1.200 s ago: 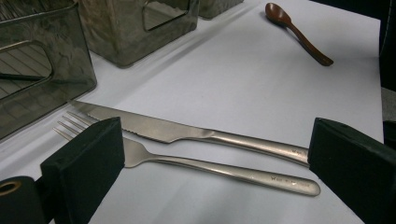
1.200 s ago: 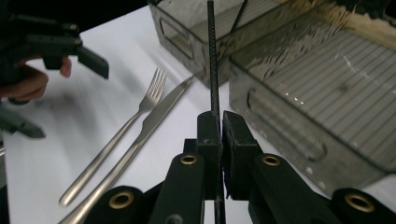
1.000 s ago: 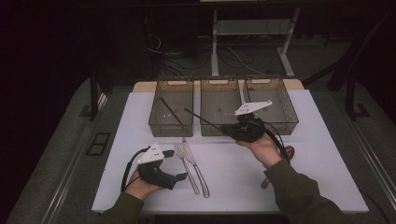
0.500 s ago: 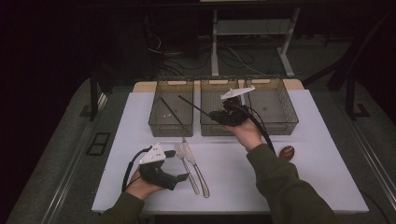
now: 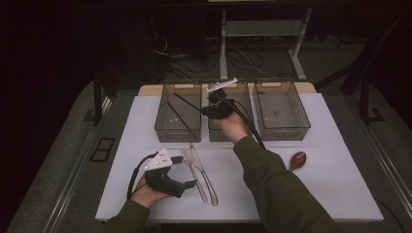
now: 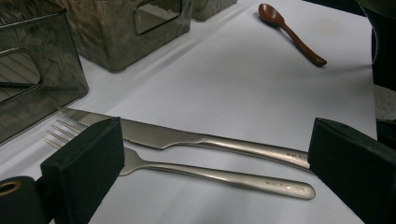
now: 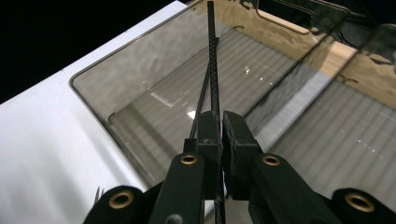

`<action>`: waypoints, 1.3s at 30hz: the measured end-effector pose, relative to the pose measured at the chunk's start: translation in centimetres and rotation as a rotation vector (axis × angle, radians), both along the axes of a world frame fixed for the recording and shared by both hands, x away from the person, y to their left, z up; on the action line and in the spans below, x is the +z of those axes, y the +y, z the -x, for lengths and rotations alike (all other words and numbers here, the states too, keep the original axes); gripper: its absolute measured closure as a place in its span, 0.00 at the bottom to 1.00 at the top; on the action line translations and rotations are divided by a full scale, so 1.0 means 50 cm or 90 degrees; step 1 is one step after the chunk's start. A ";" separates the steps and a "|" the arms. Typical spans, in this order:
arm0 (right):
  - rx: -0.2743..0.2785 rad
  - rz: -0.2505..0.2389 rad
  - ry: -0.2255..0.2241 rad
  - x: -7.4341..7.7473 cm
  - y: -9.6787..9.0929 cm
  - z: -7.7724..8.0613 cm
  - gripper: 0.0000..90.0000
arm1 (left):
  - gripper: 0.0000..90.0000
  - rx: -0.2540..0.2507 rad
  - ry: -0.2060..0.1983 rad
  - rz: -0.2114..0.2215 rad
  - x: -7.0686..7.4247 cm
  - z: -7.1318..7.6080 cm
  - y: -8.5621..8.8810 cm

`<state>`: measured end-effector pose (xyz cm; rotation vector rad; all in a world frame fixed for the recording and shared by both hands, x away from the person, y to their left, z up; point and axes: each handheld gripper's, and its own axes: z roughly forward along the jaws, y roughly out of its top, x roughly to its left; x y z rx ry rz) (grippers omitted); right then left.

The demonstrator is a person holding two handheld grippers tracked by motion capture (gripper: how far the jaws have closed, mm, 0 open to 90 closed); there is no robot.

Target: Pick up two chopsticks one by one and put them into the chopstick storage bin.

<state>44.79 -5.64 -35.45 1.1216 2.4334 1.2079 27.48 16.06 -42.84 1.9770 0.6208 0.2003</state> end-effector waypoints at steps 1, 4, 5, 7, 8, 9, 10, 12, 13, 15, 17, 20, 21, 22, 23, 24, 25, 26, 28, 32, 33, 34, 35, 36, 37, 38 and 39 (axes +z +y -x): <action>0.000 -0.002 0.003 -0.001 0.007 -0.003 0.94 | 0.03 -0.001 -0.001 -0.003 0.000 0.000 0.001; -0.003 0.006 0.009 -0.008 0.031 -0.017 0.94 | 0.03 -0.002 -0.002 -0.005 0.001 0.000 0.001; -0.005 0.011 0.012 -0.011 0.040 -0.020 0.94 | 0.03 -0.002 -0.001 -0.004 0.001 0.000 0.001; -0.005 0.022 0.011 -0.016 0.055 -0.027 0.94 | 0.03 -0.002 0.000 -0.002 0.001 0.001 0.001; -0.007 0.024 0.015 -0.017 0.061 -0.029 0.94 | 0.03 -0.001 0.001 0.001 0.001 0.001 0.001; -0.008 0.025 0.015 -0.019 0.066 -0.032 0.94 | 0.03 -0.002 -0.002 0.002 0.002 0.001 0.001; -0.010 0.028 0.016 -0.019 0.070 -0.035 0.94 | 0.03 -0.003 -0.004 0.003 0.002 0.001 0.001; -0.016 0.029 0.019 -0.022 0.079 -0.043 0.94 | 0.03 -0.003 -0.003 0.001 0.002 0.001 0.000; -0.018 0.031 0.020 -0.023 0.084 -0.046 0.94 | 0.03 -0.004 -0.004 -0.001 0.002 0.001 0.000; -0.021 0.036 0.027 -0.028 0.095 -0.053 0.94 | 0.03 -0.006 -0.002 -0.001 0.002 0.002 -0.001; -0.024 0.039 0.030 -0.034 0.106 -0.058 0.94 | 0.03 -0.006 -0.003 -0.001 0.002 0.002 -0.002; -0.023 0.039 0.033 -0.040 0.119 -0.061 0.94 | 0.03 -0.006 -0.003 -0.001 0.002 0.002 -0.002; -0.022 0.042 0.033 -0.042 0.122 -0.061 0.94 | 0.03 -0.006 -0.003 -0.002 0.002 0.002 -0.001; -0.022 0.041 0.036 -0.044 0.125 -0.061 0.94 | 0.03 -0.006 -0.003 -0.001 0.002 0.002 -0.001; -0.018 0.039 0.035 -0.046 0.126 -0.062 0.93 | 0.03 -0.006 -0.003 -0.002 0.003 0.002 -0.001; -0.013 0.037 0.038 -0.048 0.128 -0.062 0.93 | 0.03 -0.006 -0.003 -0.001 0.002 0.002 -0.001; -0.008 0.036 0.042 -0.050 0.130 -0.061 0.91 | 0.03 -0.006 -0.003 -0.001 0.003 0.002 -0.001; -0.009 0.040 0.037 -0.051 0.130 -0.061 0.90 | 0.03 -0.006 -0.003 -0.001 0.003 0.002 -0.001; -0.005 0.037 0.040 -0.051 0.130 -0.060 0.87 | 0.03 -0.007 -0.003 -0.002 0.002 0.002 -0.002; 0.006 0.023 0.038 -0.042 0.123 -0.055 0.78 | 0.03 -0.005 -0.003 -0.001 0.002 0.003 -0.001; 0.006 0.019 0.040 -0.039 0.121 -0.053 0.76 | 0.03 -0.005 -0.004 -0.001 0.002 0.003 -0.001; 0.011 0.013 0.039 -0.036 0.118 -0.052 0.74 | 0.03 -0.005 -0.004 -0.002 0.002 0.003 -0.001; 0.015 0.005 0.040 -0.034 0.114 -0.051 0.72 | 0.03 -0.005 -0.004 -0.002 0.002 0.003 0.000; 0.019 -0.003 0.044 -0.032 0.111 -0.049 0.69 | 0.03 -0.005 -0.005 -0.003 0.002 0.003 0.000; 0.026 -0.005 0.043 -0.030 0.108 -0.048 0.67 | 0.03 -0.005 -0.006 -0.004 0.002 0.002 0.000; 0.029 -0.007 0.046 -0.029 0.106 -0.045 0.65 | 0.03 -0.005 -0.007 -0.005 0.003 0.002 0.000; 0.034 -0.008 0.043 -0.028 0.102 -0.043 0.63 | 0.03 -0.004 -0.006 -0.003 0.002 0.003 -0.001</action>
